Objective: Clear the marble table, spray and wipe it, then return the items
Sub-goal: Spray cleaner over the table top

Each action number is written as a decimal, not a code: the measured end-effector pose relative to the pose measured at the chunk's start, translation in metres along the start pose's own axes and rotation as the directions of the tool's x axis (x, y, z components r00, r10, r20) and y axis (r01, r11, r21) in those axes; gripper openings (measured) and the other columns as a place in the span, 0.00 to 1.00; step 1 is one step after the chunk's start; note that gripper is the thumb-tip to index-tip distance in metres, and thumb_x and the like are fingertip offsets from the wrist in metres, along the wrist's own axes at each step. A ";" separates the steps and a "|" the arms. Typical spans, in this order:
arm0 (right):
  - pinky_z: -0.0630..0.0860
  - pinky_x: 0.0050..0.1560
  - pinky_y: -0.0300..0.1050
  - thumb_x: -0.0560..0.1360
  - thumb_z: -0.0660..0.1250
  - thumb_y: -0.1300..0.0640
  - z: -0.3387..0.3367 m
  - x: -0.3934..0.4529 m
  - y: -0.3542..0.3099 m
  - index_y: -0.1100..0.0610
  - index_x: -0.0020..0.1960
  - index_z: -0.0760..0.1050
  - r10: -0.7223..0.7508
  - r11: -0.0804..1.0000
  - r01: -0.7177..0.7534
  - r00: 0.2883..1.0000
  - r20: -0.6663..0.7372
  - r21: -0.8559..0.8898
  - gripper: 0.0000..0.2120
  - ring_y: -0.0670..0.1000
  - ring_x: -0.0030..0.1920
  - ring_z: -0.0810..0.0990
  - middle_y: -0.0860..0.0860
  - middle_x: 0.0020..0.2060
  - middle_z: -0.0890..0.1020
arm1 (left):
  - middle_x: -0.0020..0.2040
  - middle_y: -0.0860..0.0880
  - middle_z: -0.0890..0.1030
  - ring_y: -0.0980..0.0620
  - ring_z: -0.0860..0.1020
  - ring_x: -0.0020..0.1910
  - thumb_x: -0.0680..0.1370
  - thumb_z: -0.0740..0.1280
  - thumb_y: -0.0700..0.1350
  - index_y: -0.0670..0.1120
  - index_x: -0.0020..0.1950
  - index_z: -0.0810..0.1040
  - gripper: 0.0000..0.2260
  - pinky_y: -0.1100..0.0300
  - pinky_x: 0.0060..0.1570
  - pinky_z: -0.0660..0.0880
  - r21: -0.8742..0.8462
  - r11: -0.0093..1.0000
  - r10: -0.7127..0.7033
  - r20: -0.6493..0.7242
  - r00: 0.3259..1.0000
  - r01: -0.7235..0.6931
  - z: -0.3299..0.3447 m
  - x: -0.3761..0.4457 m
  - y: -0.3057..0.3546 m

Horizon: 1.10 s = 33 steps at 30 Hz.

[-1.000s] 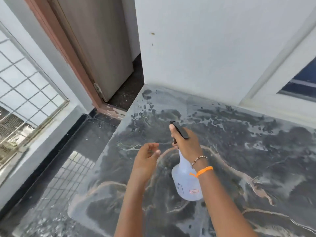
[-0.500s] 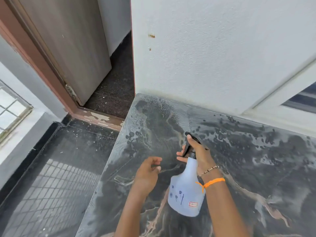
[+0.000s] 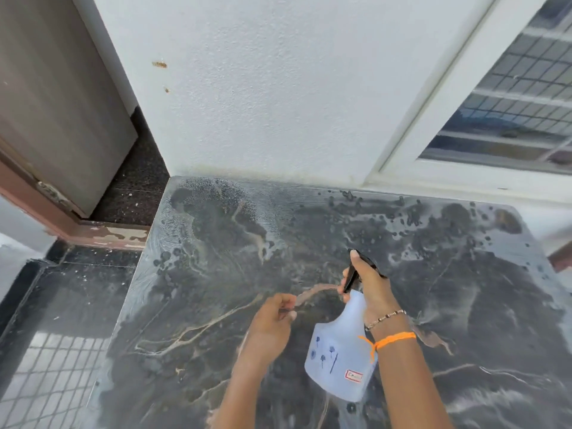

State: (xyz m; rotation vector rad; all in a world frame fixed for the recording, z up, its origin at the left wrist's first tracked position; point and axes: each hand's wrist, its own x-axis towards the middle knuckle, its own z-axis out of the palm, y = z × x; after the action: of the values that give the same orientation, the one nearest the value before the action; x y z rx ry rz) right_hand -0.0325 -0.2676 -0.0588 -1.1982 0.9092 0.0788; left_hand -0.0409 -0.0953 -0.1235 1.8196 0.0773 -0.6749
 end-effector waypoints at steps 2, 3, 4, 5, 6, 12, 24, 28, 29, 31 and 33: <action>0.73 0.22 0.38 0.75 0.65 0.51 -0.023 0.000 -0.003 0.62 0.35 0.74 0.018 0.999 -0.021 0.999 0.049 0.050 0.16 0.52 0.27 0.78 0.58 0.30 0.76 | 0.48 0.53 0.74 0.59 0.72 0.45 0.77 0.60 0.34 0.51 0.49 0.72 0.11 0.73 0.42 0.69 -0.019 1.000 0.002 -0.018 1.000 -0.003 0.021 -0.002 0.004; 0.74 0.24 0.39 0.76 0.64 0.52 -0.036 0.000 -0.005 0.62 0.37 0.74 0.029 0.995 -0.036 0.997 0.076 0.091 0.14 0.52 0.30 0.79 0.57 0.31 0.76 | 0.48 0.51 0.74 0.56 0.72 0.46 0.77 0.59 0.32 0.50 0.48 0.72 0.12 0.71 0.45 0.68 -0.031 1.000 -0.002 -0.027 1.000 0.001 0.033 -0.003 0.007; 0.75 0.25 0.39 0.76 0.64 0.54 -0.052 0.000 -0.006 0.61 0.37 0.74 0.035 0.989 -0.049 0.994 0.100 0.139 0.13 0.52 0.33 0.80 0.57 0.32 0.77 | 0.48 0.50 0.74 0.54 0.72 0.48 0.77 0.59 0.31 0.49 0.48 0.72 0.13 0.67 0.48 0.68 -0.038 0.999 -0.004 -0.034 0.999 0.003 0.046 -0.004 0.010; 0.77 0.28 0.42 0.76 0.64 0.55 -0.068 0.001 -0.007 0.60 0.38 0.74 0.038 0.981 -0.059 0.993 0.116 0.187 0.11 0.53 0.37 0.80 0.57 0.33 0.77 | 0.48 0.50 0.74 0.53 0.73 0.49 0.77 0.59 0.30 0.48 0.48 0.73 0.13 0.63 0.51 0.68 -0.043 0.999 -0.001 -0.038 0.999 0.000 0.059 -0.006 0.014; 0.78 0.32 0.46 0.76 0.64 0.56 -0.087 0.002 -0.008 0.60 0.38 0.74 0.035 0.970 -0.063 0.992 0.124 0.235 0.10 0.54 0.41 0.80 0.57 0.33 0.78 | 0.49 0.49 0.75 0.52 0.73 0.51 0.76 0.59 0.29 0.47 0.48 0.73 0.13 0.61 0.54 0.69 -0.036 0.999 0.009 -0.038 0.999 -0.010 0.074 -0.007 0.017; 0.75 0.25 0.38 0.75 0.65 0.50 -0.196 0.018 -0.034 0.59 0.35 0.73 0.045 0.969 -0.065 0.995 0.089 0.237 0.15 0.50 0.28 0.79 0.53 0.27 0.77 | 0.63 0.51 0.72 0.52 0.71 0.65 0.76 0.58 0.30 0.47 0.64 0.72 0.20 0.62 0.63 0.67 0.209 0.975 0.072 0.030 0.997 -0.077 0.180 -0.019 0.039; 0.71 0.21 0.33 0.77 0.62 0.56 -0.356 0.045 -0.045 0.60 0.38 0.70 0.101 0.855 -0.144 0.989 0.112 0.499 0.11 0.52 0.36 0.74 0.54 0.31 0.74 | 0.77 0.51 0.45 0.45 0.41 0.76 0.69 0.73 0.44 0.51 0.75 0.54 0.40 0.48 0.74 0.50 0.660 0.750 0.066 -0.028 0.997 -0.031 0.273 -0.037 0.043; 0.70 0.22 0.35 0.76 0.64 0.51 -0.377 0.045 -0.043 0.58 0.32 0.69 0.136 0.856 -0.081 0.988 -0.070 0.511 0.16 0.49 0.25 0.72 0.50 0.21 0.73 | 0.77 0.49 0.47 0.45 0.42 0.76 0.68 0.74 0.42 0.51 0.75 0.56 0.41 0.45 0.73 0.52 0.658 0.752 0.077 -0.058 0.995 -0.019 0.276 -0.034 0.041; 0.70 0.21 0.35 0.76 0.64 0.50 -0.380 0.045 -0.043 0.57 0.32 0.69 0.142 0.849 -0.075 0.986 -0.088 0.522 0.17 0.48 0.22 0.72 0.49 0.19 0.72 | 0.77 0.49 0.48 0.44 0.43 0.76 0.68 0.75 0.42 0.51 0.75 0.56 0.41 0.44 0.73 0.52 0.663 0.748 0.083 -0.063 0.995 -0.020 0.276 -0.033 0.041; 0.69 0.20 0.33 0.76 0.65 0.51 -0.385 0.045 -0.043 0.57 0.32 0.69 0.142 0.840 -0.073 0.986 -0.088 0.538 0.17 0.47 0.20 0.72 0.49 0.19 0.72 | 0.76 0.49 0.49 0.44 0.43 0.76 0.67 0.75 0.41 0.50 0.74 0.57 0.40 0.44 0.73 0.53 0.663 0.748 0.092 -0.062 0.994 -0.028 0.276 -0.031 0.040; 0.69 0.20 0.32 0.76 0.64 0.53 -0.385 0.043 -0.042 0.57 0.33 0.71 0.128 0.855 -0.080 0.990 -0.058 0.513 0.14 0.47 0.22 0.73 0.50 0.20 0.74 | 0.76 0.48 0.50 0.44 0.44 0.76 0.68 0.74 0.41 0.50 0.74 0.57 0.39 0.45 0.73 0.53 0.654 0.755 0.117 -0.057 0.991 -0.051 0.277 -0.033 0.038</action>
State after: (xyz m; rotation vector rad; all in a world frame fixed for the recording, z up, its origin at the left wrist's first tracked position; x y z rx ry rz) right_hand -0.2004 -0.6184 -0.0803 -0.6589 0.9968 -0.1266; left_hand -0.1667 -0.3466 -0.1306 2.5178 -0.2077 -0.5869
